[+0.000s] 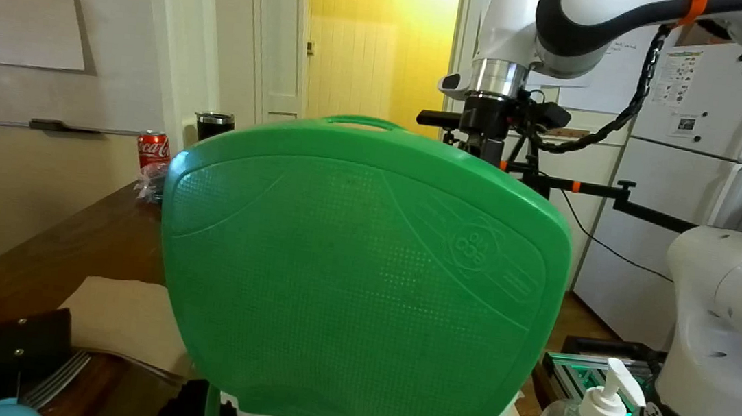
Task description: Put the white box in the bin.
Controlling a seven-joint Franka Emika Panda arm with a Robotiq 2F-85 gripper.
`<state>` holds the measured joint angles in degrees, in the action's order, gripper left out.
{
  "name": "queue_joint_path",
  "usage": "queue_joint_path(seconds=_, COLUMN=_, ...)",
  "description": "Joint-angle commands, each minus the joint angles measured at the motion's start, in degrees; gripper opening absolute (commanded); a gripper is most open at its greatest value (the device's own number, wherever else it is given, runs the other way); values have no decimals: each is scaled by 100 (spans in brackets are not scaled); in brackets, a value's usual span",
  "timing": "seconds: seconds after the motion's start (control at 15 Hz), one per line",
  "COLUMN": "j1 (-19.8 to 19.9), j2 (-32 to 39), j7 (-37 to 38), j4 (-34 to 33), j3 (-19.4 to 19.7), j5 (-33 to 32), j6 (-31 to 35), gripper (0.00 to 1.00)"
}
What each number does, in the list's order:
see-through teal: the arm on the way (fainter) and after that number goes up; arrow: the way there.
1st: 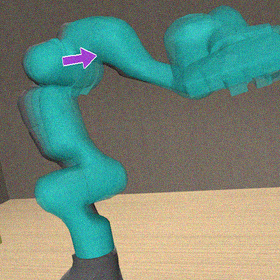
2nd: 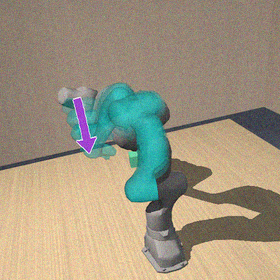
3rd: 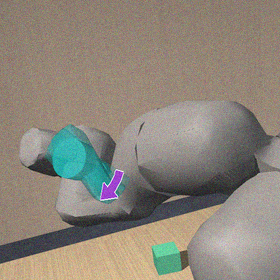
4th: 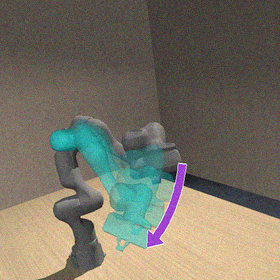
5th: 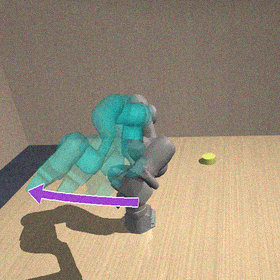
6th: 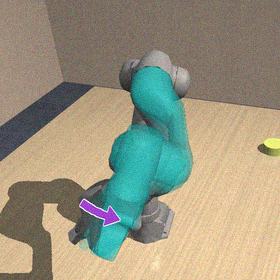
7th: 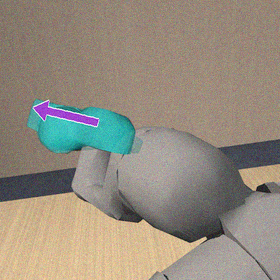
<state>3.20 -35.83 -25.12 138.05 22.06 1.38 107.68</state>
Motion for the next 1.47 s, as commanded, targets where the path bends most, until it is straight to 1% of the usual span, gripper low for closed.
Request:
queue_joint_path(seconds=0.0, j1=232, j2=39, j7=-42, j4=211, j3=-138, j5=-17, j6=635, gripper=100)
queue_joint_path(seconds=0.07, j1=274, j2=36, j7=-85, j4=329, j3=-161, j5=-77, j6=937, gripper=100)
queue_joint_path(seconds=0.2, j1=267, j2=81, j7=-175, j4=496, j3=-112, j5=-18, j6=1311, gripper=100)
queue_joint_path(seconds=0.53, j1=324, j2=321, j7=-364, j4=911, j3=-72, j5=-84, j6=1939, gripper=100)
queue_joint_path(seconds=0.67, j1=330, j2=450, j7=-551, j4=1053, j3=3, j5=-73, j6=2154, gripper=100)
queue_joint_path(seconds=0.93, j1=298, j2=759, j7=-1176, j4=1296, j3=213, j5=-19, j6=2707, gripper=100)
queue_joint_path(seconds=1.4, j1=191, j2=1455, j7=-2116, j4=1522, j3=409, j5=207, j6=4072, gripper=100)
